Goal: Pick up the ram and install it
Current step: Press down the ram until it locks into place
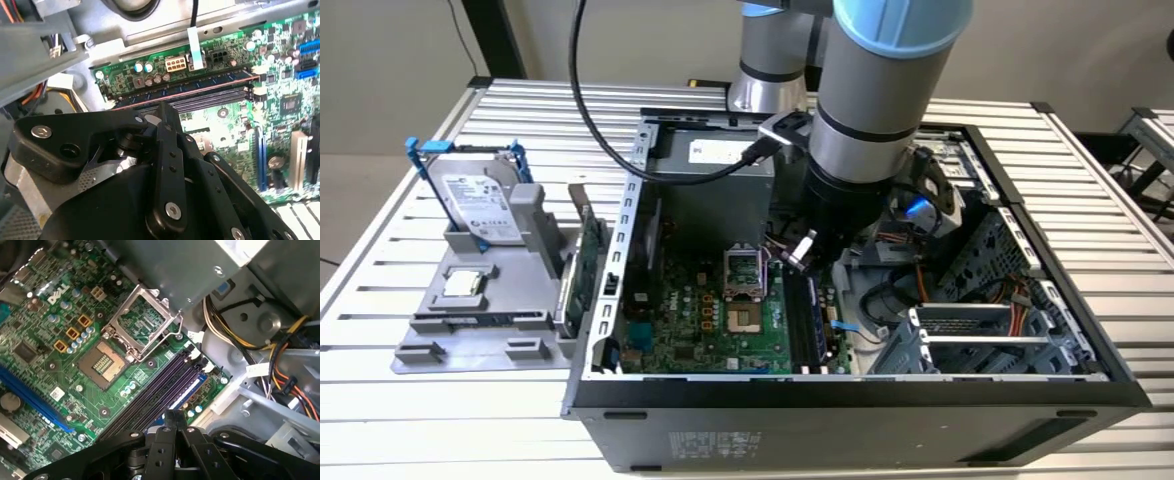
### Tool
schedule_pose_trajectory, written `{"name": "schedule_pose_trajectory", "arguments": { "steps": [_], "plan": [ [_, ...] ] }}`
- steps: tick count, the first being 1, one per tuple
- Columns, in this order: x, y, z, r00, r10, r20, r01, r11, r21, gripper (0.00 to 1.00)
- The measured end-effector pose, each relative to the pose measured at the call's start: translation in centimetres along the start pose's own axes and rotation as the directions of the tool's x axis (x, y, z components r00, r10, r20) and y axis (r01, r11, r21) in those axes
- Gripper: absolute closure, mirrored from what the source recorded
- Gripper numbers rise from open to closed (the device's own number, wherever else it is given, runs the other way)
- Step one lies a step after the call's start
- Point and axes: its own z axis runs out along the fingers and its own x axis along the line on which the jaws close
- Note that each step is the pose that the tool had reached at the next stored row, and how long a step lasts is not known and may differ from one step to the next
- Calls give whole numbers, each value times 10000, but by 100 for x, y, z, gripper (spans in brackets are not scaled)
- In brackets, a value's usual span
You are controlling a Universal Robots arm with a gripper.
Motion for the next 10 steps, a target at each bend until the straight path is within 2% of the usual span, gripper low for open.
{"name": "schedule_pose_trajectory", "arguments": {
  "steps": [3, 5, 8, 10],
  "plan": [
    [0, 0, 0, 9988, -489, -3, 489, 9988, -33, 100],
    [0, 0, 0, 9965, -832, -4, 832, 9965, -57, 100],
    [0, 0, 0, 9910, -1335, -2, 1335, 9910, -92, 100],
    [0, 0, 0, 9860, -1667, -1, 1667, 9859, -116, 100]
  ]
}}
